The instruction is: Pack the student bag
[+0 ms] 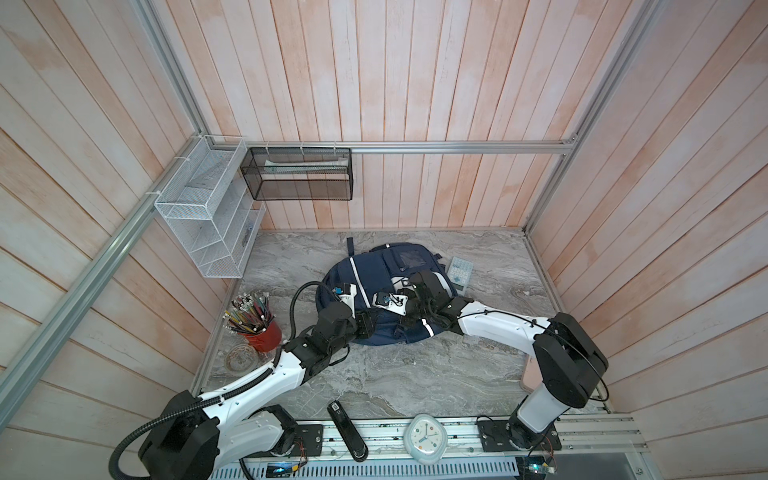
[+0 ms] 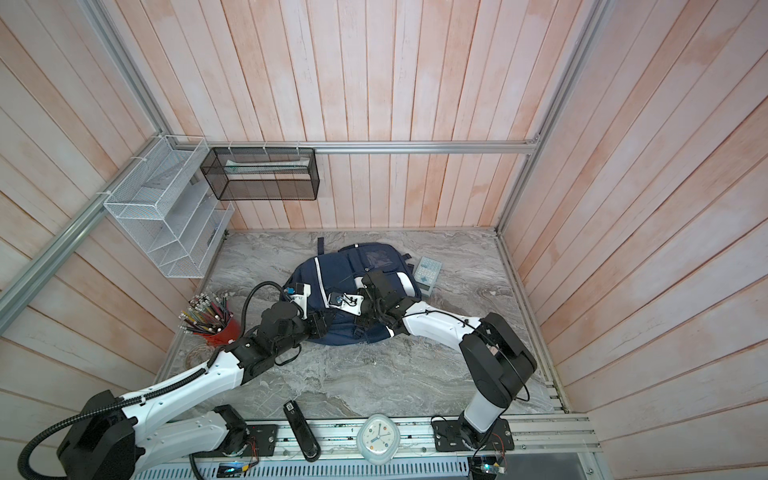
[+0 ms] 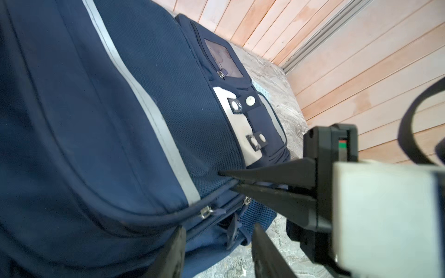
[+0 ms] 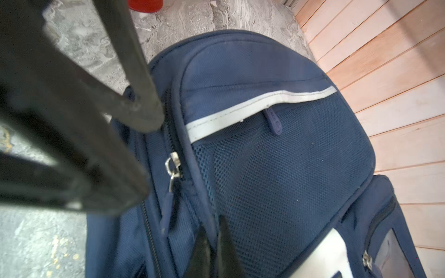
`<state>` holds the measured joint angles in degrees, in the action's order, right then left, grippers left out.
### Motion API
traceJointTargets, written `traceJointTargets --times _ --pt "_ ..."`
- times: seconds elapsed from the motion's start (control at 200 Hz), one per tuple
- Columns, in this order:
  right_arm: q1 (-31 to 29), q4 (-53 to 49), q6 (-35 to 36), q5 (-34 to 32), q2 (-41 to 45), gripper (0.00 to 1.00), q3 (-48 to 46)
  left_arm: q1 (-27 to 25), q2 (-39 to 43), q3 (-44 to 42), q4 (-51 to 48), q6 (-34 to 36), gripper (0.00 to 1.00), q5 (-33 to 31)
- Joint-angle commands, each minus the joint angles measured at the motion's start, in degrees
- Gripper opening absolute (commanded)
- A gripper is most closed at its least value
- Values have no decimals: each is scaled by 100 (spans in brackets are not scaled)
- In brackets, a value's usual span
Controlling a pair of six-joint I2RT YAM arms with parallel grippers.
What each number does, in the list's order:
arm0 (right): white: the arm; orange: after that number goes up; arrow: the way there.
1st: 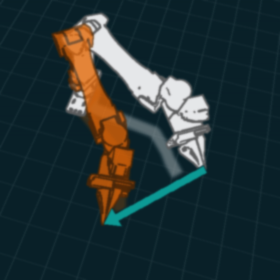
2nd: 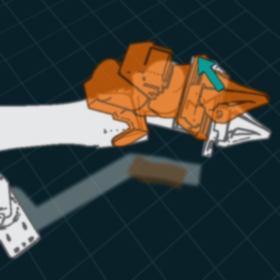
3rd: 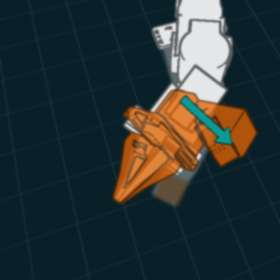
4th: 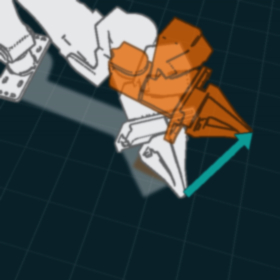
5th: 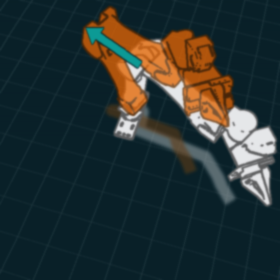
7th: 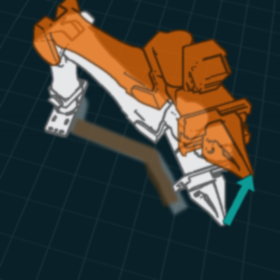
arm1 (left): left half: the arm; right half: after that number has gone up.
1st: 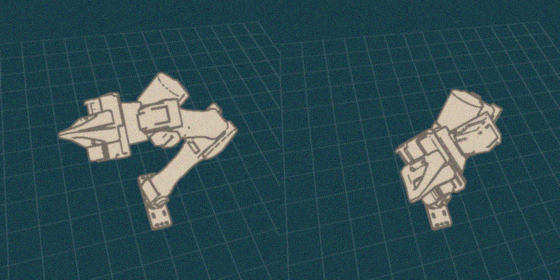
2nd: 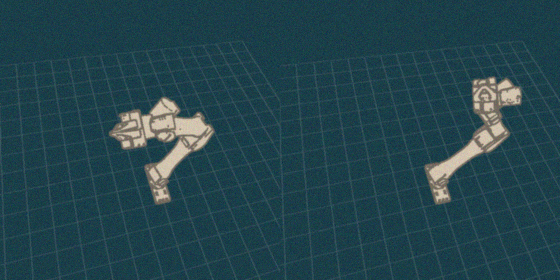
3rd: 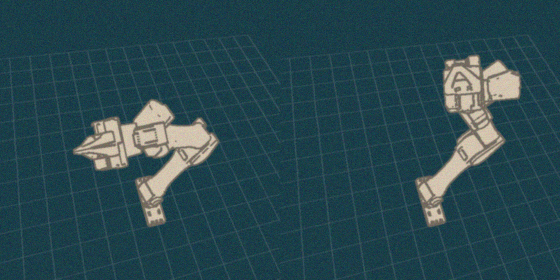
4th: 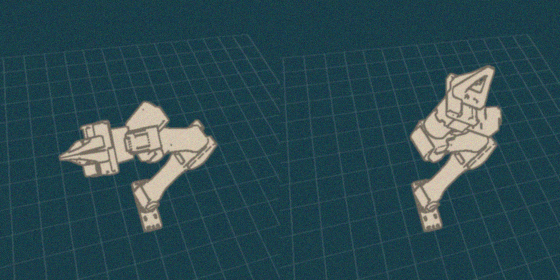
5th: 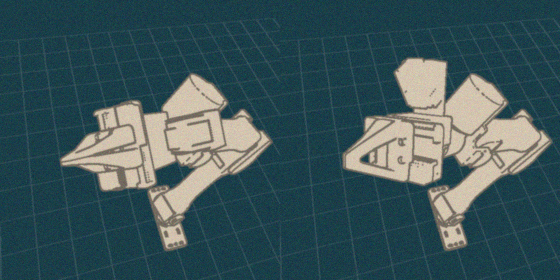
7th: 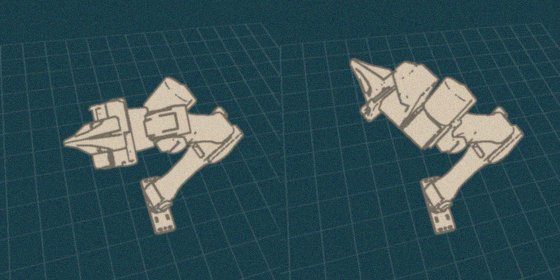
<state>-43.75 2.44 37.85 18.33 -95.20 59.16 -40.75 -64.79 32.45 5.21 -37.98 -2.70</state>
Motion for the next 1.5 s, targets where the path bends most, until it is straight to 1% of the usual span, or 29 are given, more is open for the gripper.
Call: traceJointTargets --times 0.0,0.2,0.25,0.285,0.35,0.525,0.575,0.59,0.605,0.63,0.655,0.685,0.725,0.805,0.885,0.97,1.03,1.095,1.255,1.32,1.365,1.415,1.495 --pt "-30 5 -460 707 -128 0 339 -356 -182 -58 486 238 46 -922" --pt "-29 80 -624 903 -200 0 333 -461 -741 258 33 44 46 -1595" --pt "-29 111 -667 901 -187 0 312 -469 -819 271 -78 -67 42 -1866" --pt "-32 138 -696 911 -177 0 299 -461 -878 269 -65 -30 34 -1974" --pt "-32 208 -778 988 -175 0 261 -468 -1017 359 -201 -26 34 -2179" --pt "-84 299 -1009 1155 -194 0 246 -470 -1214 614 -215 229 35 -2247" --pt "-90 341 -1057 1168 -178 0 224 -477 -1304 699 -311 234 34 -2323" --pt "-90 346 -1060 1165 -177 0 212 -477 -1318 720 -337 238 33 -2354" --pt "-90 353 -1060 1145 -167 0 199 -473 -1339 739 -372 238 30 -2386" --pt "-90 354 -1060 1116 -157 0 183 -471 -1365 777 -431 238 21 -2440" --pt "-90 346 -1040 1097 -149 0 163 -466 -1379 821 -510 230 10 -2485" --pt "-90 328 -1021 1056 -127 0 128 -469 -1371 880 -636 214 3 -2522" --pt "-90 317 -1007 1016 -109 0 73 -469 -1304 958 -814 203 0 -2564" --pt "-81 301 -943 887 -78 0 -70 -440 -1009 968 -1077 212 0 -2595" --pt "-73 268 -898 720 -60 0 -173 -267 -663 913 -1307 227 0 -2345" --pt "-59 205 -893 637 -56 0 -213 211 -427 930 -1628 270 0 -1761" --pt "-52 191 -882 563 -54 0 -263 478 -265 907 -1741 434 0 -1591" --pt "-55 172 -867 472 -65 0 -343 773 -106 869 -1772 677 0 -1256" --pt "-45 122 -891 230 -50 0 -499 1412 271 882 -1961 855 0 -811" --pt "-38 190 -904 190 -26 0 -567 1530 357 886 -1930 941 0 -574" --pt "-37 204 -917 164 -33 0 -579 1536 341 959 -2022 1023 0 -561" --pt "-37 214 -928 89 -68 0 -581 1551 302 1070 -2196 1071 0 -703" --pt "-17 204 -972 -367 -163 0 -581 1686 339 1196 -2396 1209 0 -734"
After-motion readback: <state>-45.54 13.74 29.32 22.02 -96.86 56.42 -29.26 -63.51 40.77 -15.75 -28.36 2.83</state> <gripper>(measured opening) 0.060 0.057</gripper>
